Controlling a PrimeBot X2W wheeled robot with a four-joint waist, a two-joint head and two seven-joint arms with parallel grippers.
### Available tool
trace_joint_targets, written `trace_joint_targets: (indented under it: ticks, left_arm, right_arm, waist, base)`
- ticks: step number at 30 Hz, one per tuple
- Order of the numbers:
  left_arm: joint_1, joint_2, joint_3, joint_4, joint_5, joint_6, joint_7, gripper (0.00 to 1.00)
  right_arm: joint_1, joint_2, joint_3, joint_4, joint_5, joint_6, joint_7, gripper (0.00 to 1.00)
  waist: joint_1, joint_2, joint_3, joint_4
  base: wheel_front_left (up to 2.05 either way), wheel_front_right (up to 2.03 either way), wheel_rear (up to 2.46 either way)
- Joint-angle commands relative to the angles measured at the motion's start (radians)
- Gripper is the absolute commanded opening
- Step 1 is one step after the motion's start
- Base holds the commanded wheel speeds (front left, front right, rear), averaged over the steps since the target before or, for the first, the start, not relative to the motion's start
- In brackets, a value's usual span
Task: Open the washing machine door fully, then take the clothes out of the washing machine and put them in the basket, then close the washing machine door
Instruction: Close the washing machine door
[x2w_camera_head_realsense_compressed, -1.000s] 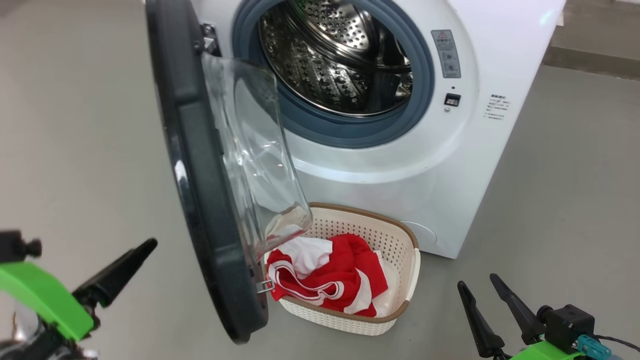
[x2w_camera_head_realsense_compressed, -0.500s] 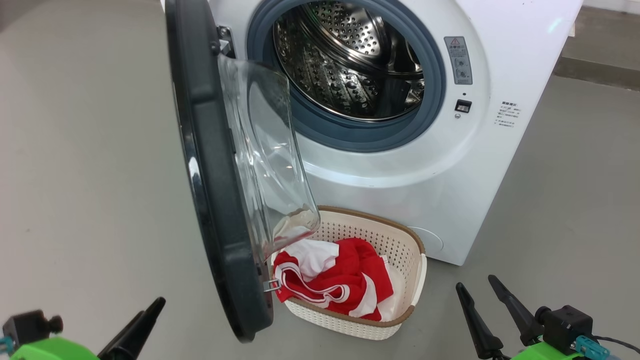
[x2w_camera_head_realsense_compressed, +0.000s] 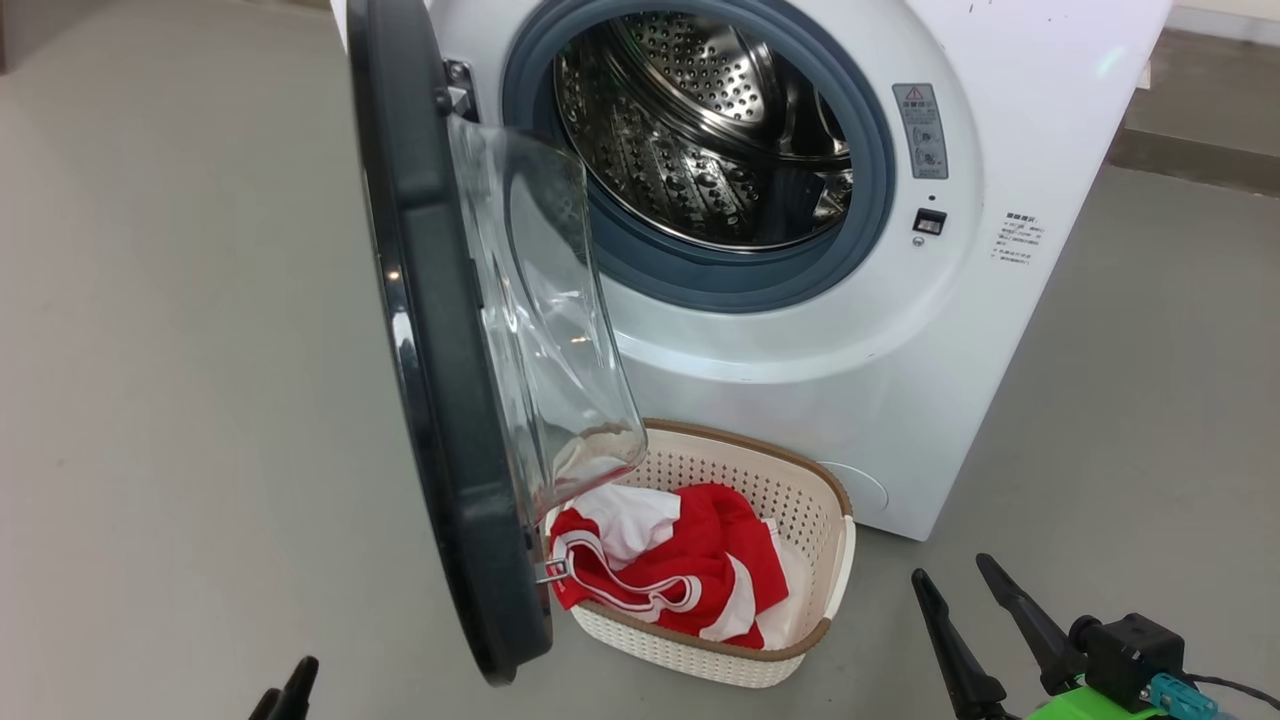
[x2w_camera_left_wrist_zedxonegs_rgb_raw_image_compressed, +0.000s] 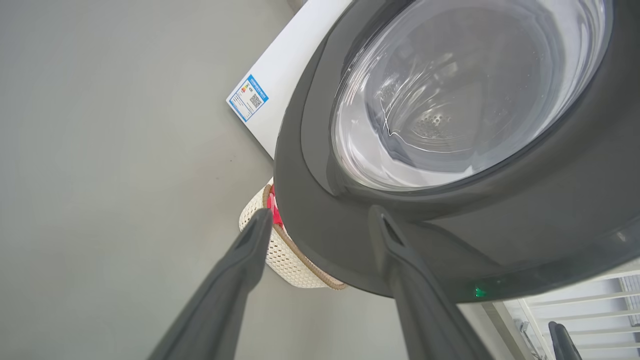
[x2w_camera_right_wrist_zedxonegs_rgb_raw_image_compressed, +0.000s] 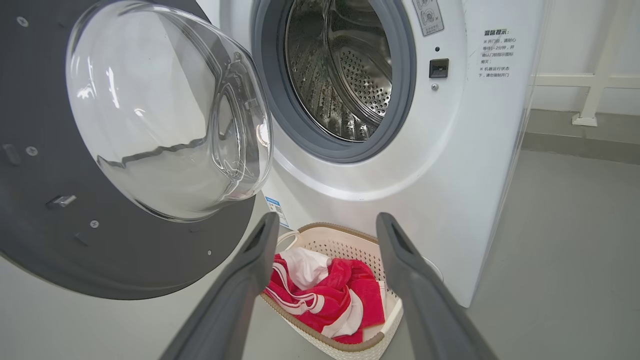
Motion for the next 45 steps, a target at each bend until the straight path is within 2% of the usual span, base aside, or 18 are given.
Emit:
trace_joint_targets:
  ticks: [1,5,9,14,19,26,32,38,45]
  left_arm:
    - [-0.021,0.027,0.026,-0.012,0.007,-0.007,-0.035,1.00]
    - [-0.013,0.032,-0.018,0.011,0.029,-0.007,-0.143,1.00]
    - [-0.014,0.050,-0.085,0.048,0.116,-0.007,-0.269,1.00]
    - [-0.034,0.045,-0.134,0.121,0.223,-0.007,-0.319,1.00]
    - [-0.047,-0.013,-0.017,0.113,0.373,-0.007,-0.323,1.00]
    - [-0.007,-0.109,0.150,0.037,0.760,-0.006,-0.323,1.00]
    - [0.029,-0.188,0.239,-0.047,1.012,0.000,-0.323,1.00]
    - [0.048,-0.240,0.289,-0.053,1.071,-0.001,-0.323,1.00]
    - [0.043,-0.263,0.313,-0.046,1.096,-0.006,-0.323,1.00]
  right_arm:
    - [-0.011,-0.019,0.016,-0.020,-0.005,0.007,-0.006,1.00]
    - [-0.017,-0.024,0.015,-0.021,-0.004,0.007,-0.006,1.00]
    - [-0.023,-0.029,0.010,-0.025,-0.003,0.007,-0.006,1.00]
    - [-0.030,-0.033,0.001,-0.034,-0.003,0.007,-0.006,1.00]
    - [-0.027,-0.036,-0.011,-0.038,-0.004,0.007,-0.006,1.00]
    - [-0.021,-0.033,-0.017,-0.040,-0.003,0.007,-0.006,1.00]
    - [-0.014,-0.030,-0.028,-0.051,-0.003,0.007,-0.006,1.00]
    - [-0.003,-0.024,-0.037,-0.053,-0.004,0.007,-0.006,1.00]
    - [-0.003,-0.019,-0.039,-0.045,-0.006,0.007,-0.006,1.00]
  waist:
    - [0.0000,0.0000,-0.001,0.001]
    - [0.0000,0.0000,-0.004,0.001]
    - [0.0000,0.0000,-0.003,0.001]
    - [0.0000,0.0000,0.000,-0.002]
    - [0.0000,0.0000,-0.002,-0.004]
    - [0.0000,0.0000,-0.008,-0.013]
    - [0.0000,0.0000,-0.009,-0.016]
    - [0.0000,0.0000,-0.010,-0.017]
    - [0.0000,0.0000,-0.011,-0.018]
  base:
    - [0.00,0.00,0.00]
    - [0.00,0.00,0.00]
    - [0.00,0.00,0.00]
    - [0.00,0.00,0.00]
    - [0.00,0.00,0.00]
    - [0.00,0.00,0.00]
    - [0.00,0.00,0.00]
    - [0.00,0.00,0.00]
    - [0.00,0.00,0.00]
